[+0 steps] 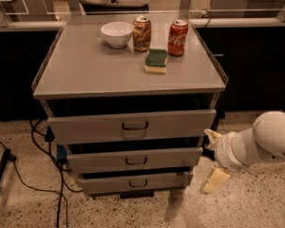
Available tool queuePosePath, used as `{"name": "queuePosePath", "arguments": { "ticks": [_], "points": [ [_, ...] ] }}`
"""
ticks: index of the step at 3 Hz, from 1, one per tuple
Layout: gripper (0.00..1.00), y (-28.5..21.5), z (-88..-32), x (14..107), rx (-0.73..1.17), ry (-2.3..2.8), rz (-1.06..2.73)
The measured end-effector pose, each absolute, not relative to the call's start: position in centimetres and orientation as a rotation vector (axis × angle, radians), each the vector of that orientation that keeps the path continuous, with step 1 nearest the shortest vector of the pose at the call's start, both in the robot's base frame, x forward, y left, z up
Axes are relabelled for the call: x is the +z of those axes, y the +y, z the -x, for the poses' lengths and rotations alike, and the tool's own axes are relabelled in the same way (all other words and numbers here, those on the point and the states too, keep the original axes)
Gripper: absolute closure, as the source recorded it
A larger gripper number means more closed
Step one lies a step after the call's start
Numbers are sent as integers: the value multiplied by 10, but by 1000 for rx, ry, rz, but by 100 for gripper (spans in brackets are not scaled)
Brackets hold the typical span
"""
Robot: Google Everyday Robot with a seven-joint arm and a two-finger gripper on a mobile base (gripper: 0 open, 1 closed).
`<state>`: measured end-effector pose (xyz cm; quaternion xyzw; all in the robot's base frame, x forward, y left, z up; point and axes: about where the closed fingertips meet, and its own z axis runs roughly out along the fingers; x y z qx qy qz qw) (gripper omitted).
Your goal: Open middle drawer
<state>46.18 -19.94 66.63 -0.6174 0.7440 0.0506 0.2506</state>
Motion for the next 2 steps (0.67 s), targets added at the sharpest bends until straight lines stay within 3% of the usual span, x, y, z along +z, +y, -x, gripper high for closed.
{"name": "queuePosePath", "arguments": {
  "ticks": [2],
  "points": [
    [0, -175, -479, 573, 251, 2024, 1728]
  ]
}}
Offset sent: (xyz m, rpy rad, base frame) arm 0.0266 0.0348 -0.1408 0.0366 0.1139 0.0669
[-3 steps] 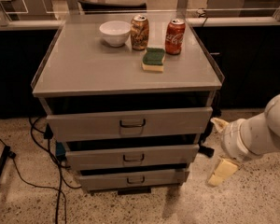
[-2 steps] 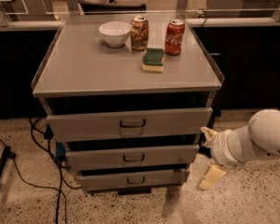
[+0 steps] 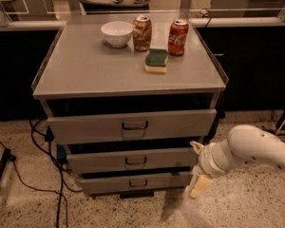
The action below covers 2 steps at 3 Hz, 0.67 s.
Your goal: Open middle drawer
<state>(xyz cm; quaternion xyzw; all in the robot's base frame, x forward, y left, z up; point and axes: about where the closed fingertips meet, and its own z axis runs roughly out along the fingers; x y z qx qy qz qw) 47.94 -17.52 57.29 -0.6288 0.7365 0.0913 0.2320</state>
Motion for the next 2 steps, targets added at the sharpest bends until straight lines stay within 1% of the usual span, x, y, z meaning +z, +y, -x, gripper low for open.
{"name": "queuePosePath", "arguments": {
  "ticks": [2],
  "points": [
    [0, -178, -481, 550, 222, 1998, 1775]
  ]
}}
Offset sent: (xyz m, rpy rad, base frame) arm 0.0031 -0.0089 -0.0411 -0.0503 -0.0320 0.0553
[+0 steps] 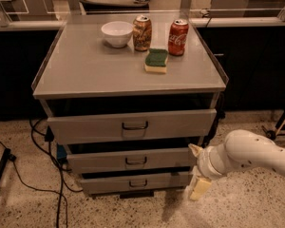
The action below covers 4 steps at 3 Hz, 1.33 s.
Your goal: Open middle drawer
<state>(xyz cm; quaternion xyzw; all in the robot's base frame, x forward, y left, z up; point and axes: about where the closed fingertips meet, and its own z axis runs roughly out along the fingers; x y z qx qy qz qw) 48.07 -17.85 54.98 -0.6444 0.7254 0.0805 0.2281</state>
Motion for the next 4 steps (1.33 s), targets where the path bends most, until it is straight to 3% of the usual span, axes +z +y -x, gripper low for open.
{"name": "queuePosePath", "arguments": {
  "ticks": [4],
  "points": [
    [0, -152, -524, 469, 271, 1916, 1759]
  ]
}}
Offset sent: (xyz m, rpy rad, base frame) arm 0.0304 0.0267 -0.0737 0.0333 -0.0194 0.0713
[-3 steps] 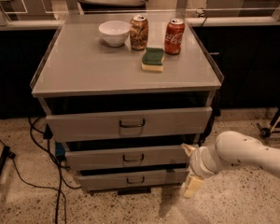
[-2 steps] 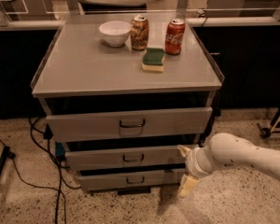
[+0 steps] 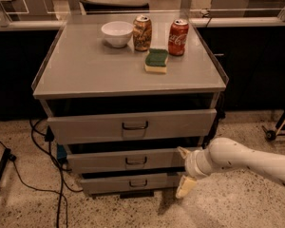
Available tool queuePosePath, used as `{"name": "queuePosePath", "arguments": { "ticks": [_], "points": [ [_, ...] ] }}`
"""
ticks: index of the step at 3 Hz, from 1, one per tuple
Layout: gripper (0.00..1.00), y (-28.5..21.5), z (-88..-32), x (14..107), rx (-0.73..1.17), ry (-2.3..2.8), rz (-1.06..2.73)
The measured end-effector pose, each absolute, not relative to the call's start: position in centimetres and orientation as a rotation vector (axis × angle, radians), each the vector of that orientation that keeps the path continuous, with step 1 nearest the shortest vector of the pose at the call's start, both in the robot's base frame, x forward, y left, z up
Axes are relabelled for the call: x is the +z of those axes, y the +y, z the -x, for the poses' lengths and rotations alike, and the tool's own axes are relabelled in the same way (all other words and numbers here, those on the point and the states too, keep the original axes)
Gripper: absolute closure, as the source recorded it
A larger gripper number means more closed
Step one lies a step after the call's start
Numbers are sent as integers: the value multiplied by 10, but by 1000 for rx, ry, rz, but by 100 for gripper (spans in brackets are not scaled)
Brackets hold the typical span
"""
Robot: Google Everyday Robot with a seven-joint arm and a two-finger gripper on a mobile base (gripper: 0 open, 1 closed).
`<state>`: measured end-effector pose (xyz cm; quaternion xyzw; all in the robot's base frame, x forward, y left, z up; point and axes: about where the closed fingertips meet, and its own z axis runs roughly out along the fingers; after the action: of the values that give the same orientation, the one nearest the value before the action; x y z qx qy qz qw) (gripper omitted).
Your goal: Open middle drawer
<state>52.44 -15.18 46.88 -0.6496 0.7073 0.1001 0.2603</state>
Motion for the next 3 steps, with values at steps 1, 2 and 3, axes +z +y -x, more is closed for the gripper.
{"name": "queuePosePath", "arguments": {
  "ticks": [1, 2, 3],
  "points": [
    [0, -150, -545, 458, 258, 1894, 1730],
    [0, -147, -560, 453, 244, 1881, 1729],
    [0, -142, -581, 444, 231, 1881, 1755]
  ]
}}
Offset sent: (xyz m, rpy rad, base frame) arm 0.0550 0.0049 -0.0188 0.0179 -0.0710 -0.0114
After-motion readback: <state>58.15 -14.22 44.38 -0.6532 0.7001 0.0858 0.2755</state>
